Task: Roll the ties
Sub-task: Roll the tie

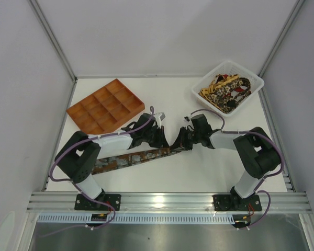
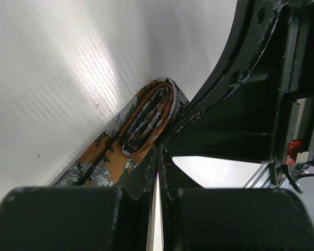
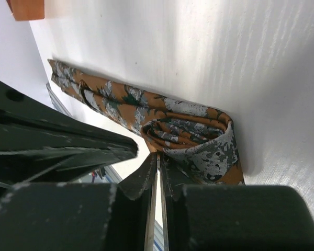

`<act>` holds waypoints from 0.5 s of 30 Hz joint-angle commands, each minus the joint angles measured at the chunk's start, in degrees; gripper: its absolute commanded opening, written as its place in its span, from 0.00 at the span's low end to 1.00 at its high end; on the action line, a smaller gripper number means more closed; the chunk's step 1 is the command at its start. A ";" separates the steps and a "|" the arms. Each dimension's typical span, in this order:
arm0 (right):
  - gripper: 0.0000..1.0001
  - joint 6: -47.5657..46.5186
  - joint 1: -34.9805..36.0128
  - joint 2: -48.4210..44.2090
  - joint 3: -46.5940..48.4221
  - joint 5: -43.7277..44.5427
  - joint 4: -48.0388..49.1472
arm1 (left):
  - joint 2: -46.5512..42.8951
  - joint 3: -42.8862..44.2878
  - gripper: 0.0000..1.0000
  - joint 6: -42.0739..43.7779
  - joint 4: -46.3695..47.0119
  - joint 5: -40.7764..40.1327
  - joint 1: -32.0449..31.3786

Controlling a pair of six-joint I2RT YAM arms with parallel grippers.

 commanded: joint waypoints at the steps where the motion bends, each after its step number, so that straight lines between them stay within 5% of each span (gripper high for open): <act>1: 0.11 1.31 -0.21 -1.82 2.63 3.87 -5.98 | 1.40 0.03 0.08 -2.05 4.27 3.23 -0.33; 15: 0.23 1.58 2.78 -7.97 10.10 14.78 -21.89 | 6.50 1.61 0.09 -1.87 5.77 4.82 -0.07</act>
